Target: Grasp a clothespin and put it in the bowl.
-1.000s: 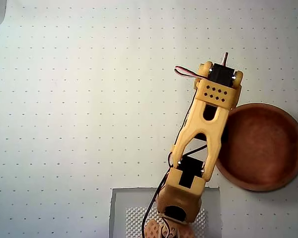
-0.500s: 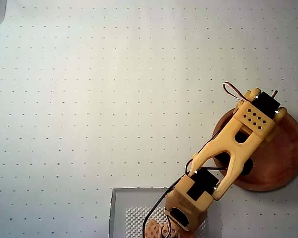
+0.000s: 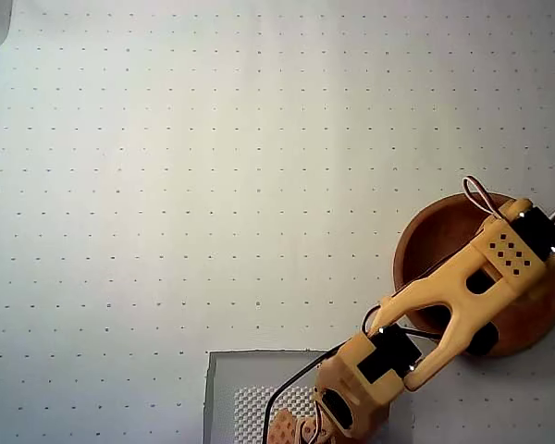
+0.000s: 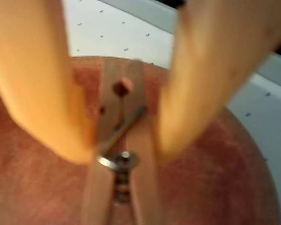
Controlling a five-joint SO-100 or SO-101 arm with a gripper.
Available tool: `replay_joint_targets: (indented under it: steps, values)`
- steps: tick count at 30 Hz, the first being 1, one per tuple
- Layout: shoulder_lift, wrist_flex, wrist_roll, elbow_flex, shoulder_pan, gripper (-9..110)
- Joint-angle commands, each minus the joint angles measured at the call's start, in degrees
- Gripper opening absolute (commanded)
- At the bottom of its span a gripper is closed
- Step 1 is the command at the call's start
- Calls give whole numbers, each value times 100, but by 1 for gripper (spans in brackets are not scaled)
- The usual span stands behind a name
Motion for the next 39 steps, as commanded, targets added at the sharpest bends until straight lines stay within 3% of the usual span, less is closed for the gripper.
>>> replay_joint_targets:
  steps: [1,16,26,39]
  values:
    - [62,-88,-53,-158,18,-3]
    - [0,-97,-53,-158,-466,-2]
    - [-633,-114,-53,-193,-466,8]
    - [-1731,-290,-9,-1099,-378,8]
